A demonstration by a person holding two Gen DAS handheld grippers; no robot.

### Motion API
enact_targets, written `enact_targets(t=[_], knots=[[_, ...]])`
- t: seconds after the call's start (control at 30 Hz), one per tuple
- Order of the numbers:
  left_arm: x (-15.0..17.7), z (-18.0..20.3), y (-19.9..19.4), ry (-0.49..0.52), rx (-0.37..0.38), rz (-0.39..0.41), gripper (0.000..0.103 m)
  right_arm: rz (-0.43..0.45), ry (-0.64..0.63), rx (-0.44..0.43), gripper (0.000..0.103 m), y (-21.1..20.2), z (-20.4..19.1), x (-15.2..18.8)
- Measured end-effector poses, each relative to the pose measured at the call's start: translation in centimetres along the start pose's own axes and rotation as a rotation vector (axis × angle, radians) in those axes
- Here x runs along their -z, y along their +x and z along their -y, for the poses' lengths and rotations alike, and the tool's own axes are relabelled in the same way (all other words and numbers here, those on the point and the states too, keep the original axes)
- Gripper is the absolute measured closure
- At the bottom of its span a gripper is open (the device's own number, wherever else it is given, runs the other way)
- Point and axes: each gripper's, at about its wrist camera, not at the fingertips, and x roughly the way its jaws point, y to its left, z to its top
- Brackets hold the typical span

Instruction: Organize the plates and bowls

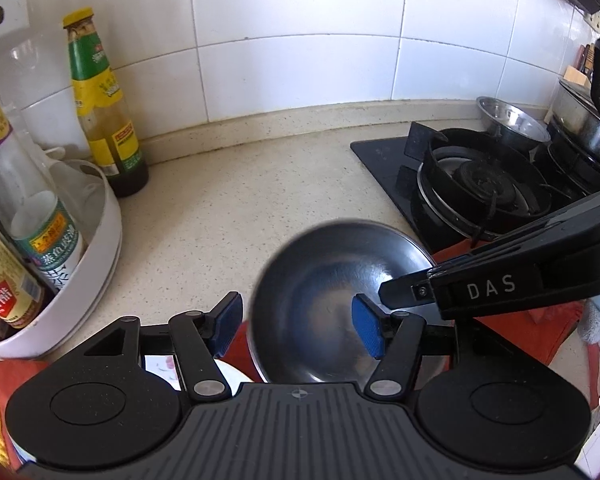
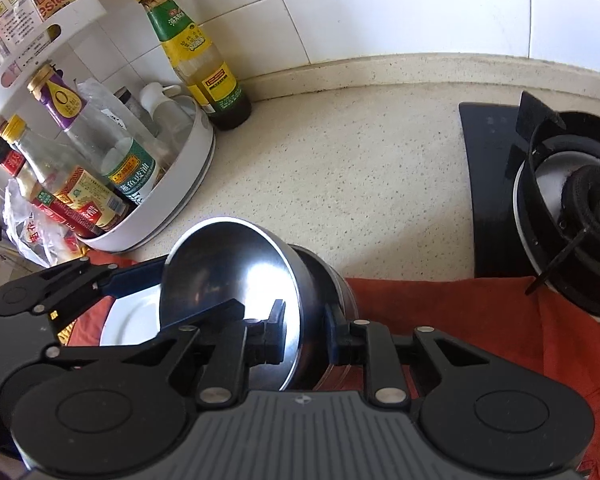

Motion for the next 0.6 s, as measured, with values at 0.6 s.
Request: enact_targets(t=[0.6], knots=[[0.7,-0.7,-0.1,-0.016,0.018,0.002,0.027,0.028,-0.018,0.055,0.078,1.1,1.3,1.3]])
